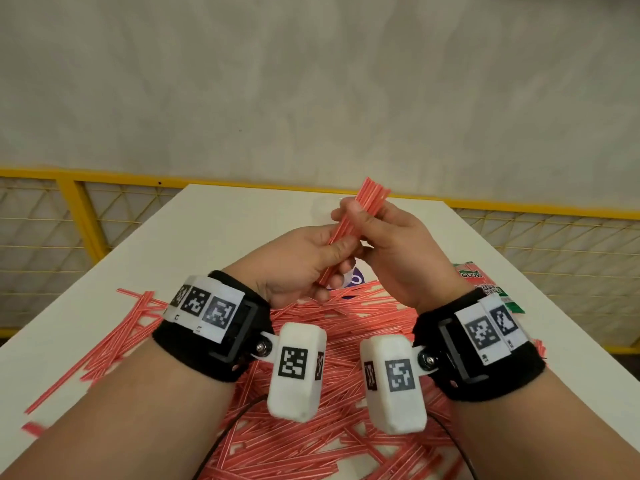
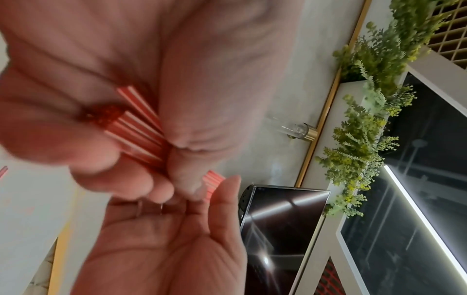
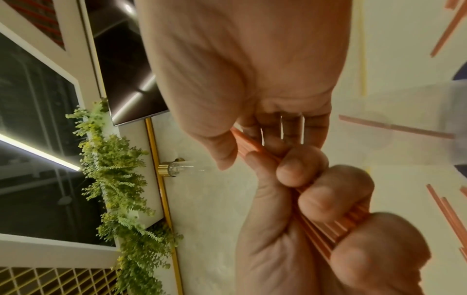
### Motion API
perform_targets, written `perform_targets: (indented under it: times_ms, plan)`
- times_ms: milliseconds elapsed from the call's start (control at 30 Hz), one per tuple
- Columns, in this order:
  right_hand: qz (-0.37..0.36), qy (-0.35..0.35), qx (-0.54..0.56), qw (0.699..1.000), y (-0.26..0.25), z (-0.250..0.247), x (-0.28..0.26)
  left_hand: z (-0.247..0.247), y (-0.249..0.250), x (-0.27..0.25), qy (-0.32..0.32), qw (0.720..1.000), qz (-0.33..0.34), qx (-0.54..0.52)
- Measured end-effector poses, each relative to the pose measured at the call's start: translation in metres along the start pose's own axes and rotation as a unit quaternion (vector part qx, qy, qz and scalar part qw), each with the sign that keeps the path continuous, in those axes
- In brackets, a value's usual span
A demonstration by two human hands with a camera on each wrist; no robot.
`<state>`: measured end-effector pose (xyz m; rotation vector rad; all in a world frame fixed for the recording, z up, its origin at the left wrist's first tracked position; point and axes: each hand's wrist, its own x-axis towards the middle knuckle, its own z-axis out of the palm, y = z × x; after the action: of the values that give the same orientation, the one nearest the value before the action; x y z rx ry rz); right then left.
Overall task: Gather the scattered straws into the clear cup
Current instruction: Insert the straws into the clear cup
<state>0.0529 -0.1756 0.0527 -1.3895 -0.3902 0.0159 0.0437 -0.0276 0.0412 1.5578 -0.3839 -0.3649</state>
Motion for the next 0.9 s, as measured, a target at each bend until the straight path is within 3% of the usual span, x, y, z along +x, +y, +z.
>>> perform_targets:
  times_ms: [200, 500, 900]
  plan:
    - [-0.063, 0.095, -0.074, 0.991, -0.012, -0.003, 0.027, -0.005, -0.001, 0.007, 0.095, 0.995, 0.028, -0.026]
    - [-0.031, 0.077, -0.074, 0.994, -0.015, -0.005, 0.044, -0.007, -0.011, 0.016, 0.18, 0.982, 0.064, -0.009]
    - [-0.032, 0.077, -0.034, 0.996, -0.005, -0.014, 0.043, -0.003, -0.013, 0.018, 0.211, 0.975, 0.068, 0.013]
